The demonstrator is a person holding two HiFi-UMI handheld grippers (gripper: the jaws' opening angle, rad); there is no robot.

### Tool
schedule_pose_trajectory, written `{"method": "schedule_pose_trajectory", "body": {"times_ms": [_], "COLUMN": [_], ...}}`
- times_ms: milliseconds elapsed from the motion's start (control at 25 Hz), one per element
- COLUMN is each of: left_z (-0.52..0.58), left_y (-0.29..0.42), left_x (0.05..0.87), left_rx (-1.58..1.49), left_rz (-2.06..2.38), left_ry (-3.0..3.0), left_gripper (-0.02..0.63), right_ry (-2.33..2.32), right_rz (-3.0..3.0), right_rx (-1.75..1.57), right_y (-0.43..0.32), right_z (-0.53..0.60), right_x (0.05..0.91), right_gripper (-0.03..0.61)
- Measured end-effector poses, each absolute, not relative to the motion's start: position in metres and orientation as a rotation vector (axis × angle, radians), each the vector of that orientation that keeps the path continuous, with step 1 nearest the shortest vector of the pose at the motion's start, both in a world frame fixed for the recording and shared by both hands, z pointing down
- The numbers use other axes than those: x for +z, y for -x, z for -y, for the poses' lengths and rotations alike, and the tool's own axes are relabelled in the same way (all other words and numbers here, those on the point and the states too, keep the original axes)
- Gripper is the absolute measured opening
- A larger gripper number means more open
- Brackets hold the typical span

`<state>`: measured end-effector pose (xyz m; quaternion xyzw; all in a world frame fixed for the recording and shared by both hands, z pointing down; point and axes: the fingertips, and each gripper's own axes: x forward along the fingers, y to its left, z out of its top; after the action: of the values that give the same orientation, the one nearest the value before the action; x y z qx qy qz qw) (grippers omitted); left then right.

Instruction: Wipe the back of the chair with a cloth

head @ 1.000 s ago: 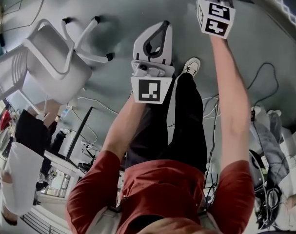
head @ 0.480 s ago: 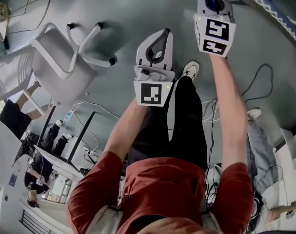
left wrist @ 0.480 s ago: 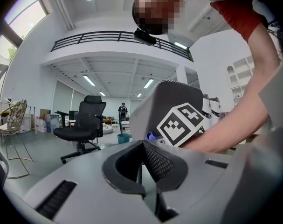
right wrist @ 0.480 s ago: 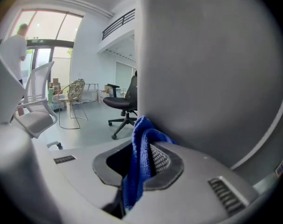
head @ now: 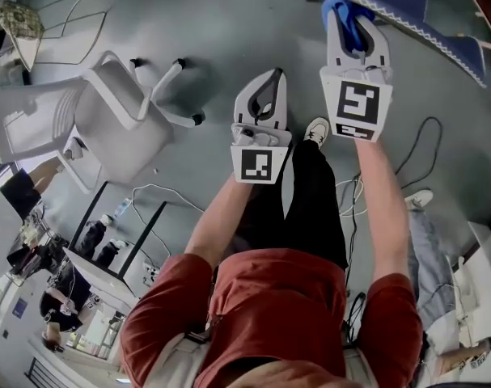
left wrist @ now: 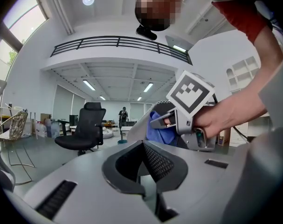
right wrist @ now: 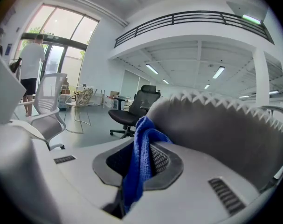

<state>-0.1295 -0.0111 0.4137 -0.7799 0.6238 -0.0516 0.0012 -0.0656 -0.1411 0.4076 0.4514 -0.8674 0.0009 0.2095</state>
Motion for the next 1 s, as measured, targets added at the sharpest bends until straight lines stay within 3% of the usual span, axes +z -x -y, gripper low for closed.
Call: {"method": "schedule_pose_trajectory", "body": {"times_ms": [200, 560, 1000], "left_z": [0.012, 0.010, 0.010], "left_y": [0.132, 0.121, 0.112], "left_x": [0.387, 0.369, 0.409], "left_rx": [-0.179, -0.200, -0.153], "left_rz": [-1.949, -1.922, -1.889], "left_ry": [2.433, 2.442, 2.473], "left_gripper": [0.013, 0.014, 0.013], "right_ry": [-1.283, -1.311, -1.388], "right_rz": [2.414, 2.446, 2.348], "right_rx": [-0.017, -0.021, 0.153], "right_y": [0.056, 0.047, 0.013], "right_z": [0.127, 0.128, 0.100], "right_x": [0.350, 0.336, 0.438], "right_gripper": [0.051, 0.051, 0.051]}}
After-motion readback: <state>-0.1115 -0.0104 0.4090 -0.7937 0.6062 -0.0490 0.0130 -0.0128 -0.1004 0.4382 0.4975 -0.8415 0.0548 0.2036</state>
